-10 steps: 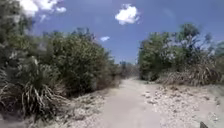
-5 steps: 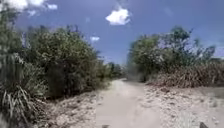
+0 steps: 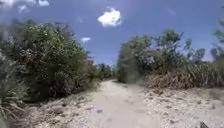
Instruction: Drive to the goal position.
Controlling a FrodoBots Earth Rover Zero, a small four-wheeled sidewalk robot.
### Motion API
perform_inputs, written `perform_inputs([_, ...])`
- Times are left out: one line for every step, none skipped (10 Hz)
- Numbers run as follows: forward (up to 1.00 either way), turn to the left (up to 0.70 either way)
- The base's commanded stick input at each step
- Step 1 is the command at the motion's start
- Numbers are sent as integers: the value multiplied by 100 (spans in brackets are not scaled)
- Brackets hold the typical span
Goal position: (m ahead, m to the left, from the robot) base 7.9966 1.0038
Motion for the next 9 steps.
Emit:
perform_inputs([45,0])
perform_inputs([45,0])
perform_inputs([45,0])
perform_inputs([45,0])
perform_inputs([45,0])
perform_inputs([45,0])
perform_inputs([45,0])
perform_inputs([45,0])
perform_inputs([45,0])
